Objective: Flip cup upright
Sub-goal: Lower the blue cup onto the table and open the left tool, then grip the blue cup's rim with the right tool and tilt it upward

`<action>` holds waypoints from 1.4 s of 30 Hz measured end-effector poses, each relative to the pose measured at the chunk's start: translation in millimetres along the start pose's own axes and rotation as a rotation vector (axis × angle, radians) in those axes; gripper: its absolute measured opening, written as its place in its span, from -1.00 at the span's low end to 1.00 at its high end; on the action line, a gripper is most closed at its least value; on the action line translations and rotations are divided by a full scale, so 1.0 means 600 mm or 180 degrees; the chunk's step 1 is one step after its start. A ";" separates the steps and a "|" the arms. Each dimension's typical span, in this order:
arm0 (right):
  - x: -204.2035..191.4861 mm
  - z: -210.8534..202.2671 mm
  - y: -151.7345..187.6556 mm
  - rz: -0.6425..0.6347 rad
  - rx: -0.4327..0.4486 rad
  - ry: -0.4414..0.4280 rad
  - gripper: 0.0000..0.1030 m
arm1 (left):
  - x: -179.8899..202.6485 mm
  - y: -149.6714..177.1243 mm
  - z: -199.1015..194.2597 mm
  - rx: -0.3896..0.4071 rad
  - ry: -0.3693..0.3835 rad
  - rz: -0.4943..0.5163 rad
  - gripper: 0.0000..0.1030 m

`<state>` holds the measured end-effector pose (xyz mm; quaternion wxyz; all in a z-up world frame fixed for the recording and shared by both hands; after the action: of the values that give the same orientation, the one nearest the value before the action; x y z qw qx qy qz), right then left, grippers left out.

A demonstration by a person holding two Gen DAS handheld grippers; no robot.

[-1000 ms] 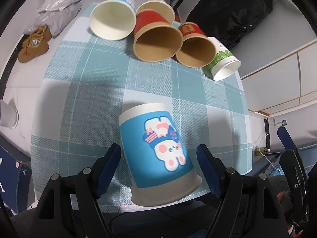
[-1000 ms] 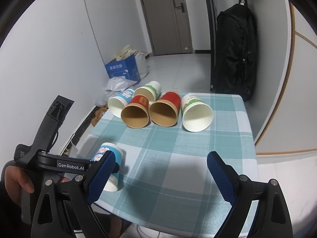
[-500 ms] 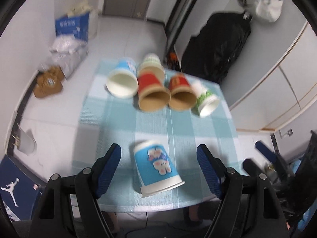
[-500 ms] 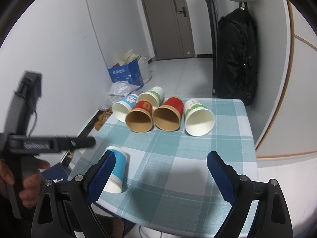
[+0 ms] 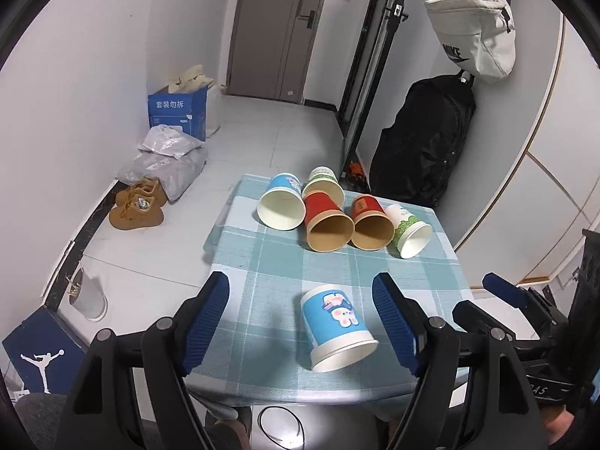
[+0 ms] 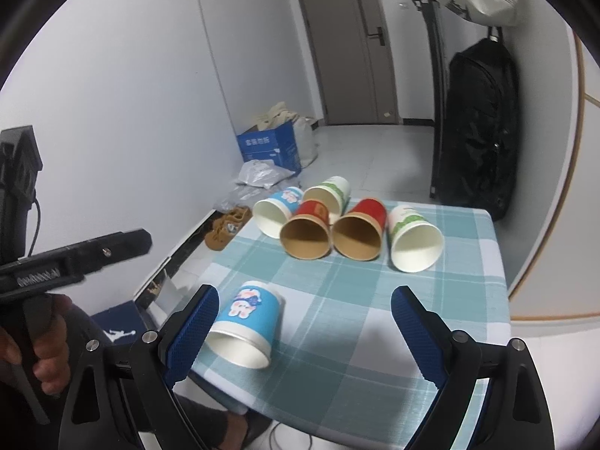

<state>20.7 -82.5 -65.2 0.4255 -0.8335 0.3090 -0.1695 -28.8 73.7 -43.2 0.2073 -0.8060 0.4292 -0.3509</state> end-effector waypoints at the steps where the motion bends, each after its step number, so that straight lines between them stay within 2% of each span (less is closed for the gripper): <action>1: -0.005 0.001 0.000 -0.0029 -0.0003 -0.0007 0.82 | -0.004 0.001 -0.004 0.0015 -0.0011 -0.0003 0.46; 5: -0.026 0.005 0.004 -0.0146 -0.0044 -0.0047 0.79 | -0.017 0.002 -0.009 0.0015 -0.0025 -0.0065 0.48; 7: -0.035 0.006 0.008 -0.0190 -0.0064 -0.0086 0.72 | -0.020 0.000 -0.016 0.0070 -0.0035 -0.0050 0.67; 8: -0.041 0.009 0.009 -0.0220 -0.0085 -0.0110 0.72 | -0.021 -0.003 -0.021 0.0123 -0.0026 -0.0046 0.70; 13: -0.065 0.024 0.018 -0.0366 -0.0214 -0.0187 0.70 | -0.033 -0.011 -0.032 0.0214 -0.0029 -0.0081 0.71; 24: -0.101 0.086 0.044 -0.0661 -0.0599 -0.0191 0.66 | -0.071 -0.018 -0.029 0.0199 -0.0104 -0.0168 0.71; 28: -0.109 0.114 0.056 -0.0733 -0.0769 -0.0210 0.35 | -0.082 -0.019 -0.024 0.0142 -0.0107 -0.0230 0.71; 32: -0.115 0.136 0.063 -0.0787 -0.0898 -0.0175 0.12 | -0.087 -0.019 -0.022 0.0106 -0.0094 -0.0253 0.71; 35: -0.115 0.150 0.067 -0.0817 -0.0978 -0.0113 -0.21 | -0.090 -0.019 -0.019 0.0076 -0.0092 -0.0254 0.71; 37: -0.113 0.158 0.070 -0.0804 -0.1017 -0.0082 -0.52 | -0.091 -0.019 -0.017 0.0053 -0.0082 -0.0256 0.71; 40: -0.108 0.164 0.072 -0.0805 -0.1061 -0.0045 -0.81 | -0.092 -0.019 -0.018 0.0043 -0.0057 -0.0257 0.71; 42: -0.105 0.165 0.072 -0.0795 -0.1069 -0.0029 -0.92 | -0.093 -0.021 -0.018 0.0040 -0.0039 -0.0268 0.71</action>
<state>11.2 -0.1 -159.1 0.2576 -0.9253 0.2252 -0.1633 -51.6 127.1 -49.6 0.2001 -0.8241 0.3915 -0.3571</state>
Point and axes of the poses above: each gripper's, at about its wrist camera, not at the fingertips, and z roughly the way its jaws point, x to its right, y to its underside, the point moved 6 cm from there along z, roughly the way its jaws point, and after that the axes turned 15 degrees about -z, right-handed, at the moved point
